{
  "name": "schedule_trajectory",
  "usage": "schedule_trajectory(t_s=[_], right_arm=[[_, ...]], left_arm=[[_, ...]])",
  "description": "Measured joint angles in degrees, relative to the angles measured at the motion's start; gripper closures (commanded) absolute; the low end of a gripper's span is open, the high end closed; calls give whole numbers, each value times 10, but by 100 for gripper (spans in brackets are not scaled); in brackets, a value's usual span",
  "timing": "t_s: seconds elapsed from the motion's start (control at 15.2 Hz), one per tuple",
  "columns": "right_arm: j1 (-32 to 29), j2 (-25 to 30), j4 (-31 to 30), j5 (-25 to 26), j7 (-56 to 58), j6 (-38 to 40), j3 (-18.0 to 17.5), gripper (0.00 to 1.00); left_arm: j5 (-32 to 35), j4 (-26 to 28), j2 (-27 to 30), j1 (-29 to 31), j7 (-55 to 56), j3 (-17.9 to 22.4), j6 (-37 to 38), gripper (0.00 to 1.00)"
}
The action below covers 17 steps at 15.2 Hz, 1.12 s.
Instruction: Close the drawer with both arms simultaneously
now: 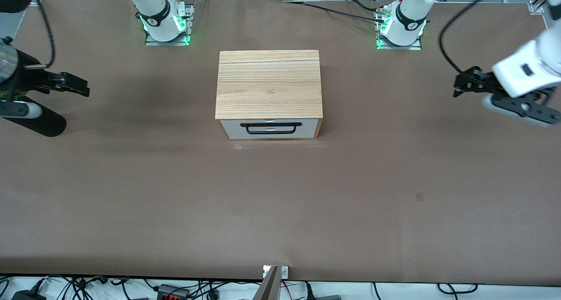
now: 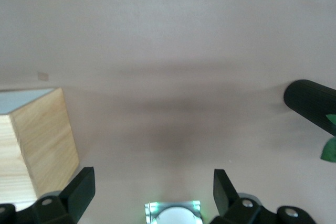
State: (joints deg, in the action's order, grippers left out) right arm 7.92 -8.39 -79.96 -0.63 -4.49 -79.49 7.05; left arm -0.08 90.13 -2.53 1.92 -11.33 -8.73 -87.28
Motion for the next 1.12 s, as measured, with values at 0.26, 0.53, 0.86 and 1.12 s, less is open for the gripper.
schedule_trajectory(t_s=[0.26, 0.53, 0.86, 1.12], right_arm=[[-69, 77, -114, 0, 9, -80, -30, 0], [-75, 86, -131, 0, 9, -92, -34, 0], [-100, 84, -130, -2, 9, -94, -100, 0], [-111, 84, -130, -2, 8, -94, -114, 0]], left_arm=[[0, 115, 94, 1, 9, -7, -38, 0], [-5, 131, 102, 3, 45, -6, -47, 0], [-21, 134, 101, 5, 87, -4, -48, 0], [-25, 134, 96, 9, 87, -1, -48, 0]])
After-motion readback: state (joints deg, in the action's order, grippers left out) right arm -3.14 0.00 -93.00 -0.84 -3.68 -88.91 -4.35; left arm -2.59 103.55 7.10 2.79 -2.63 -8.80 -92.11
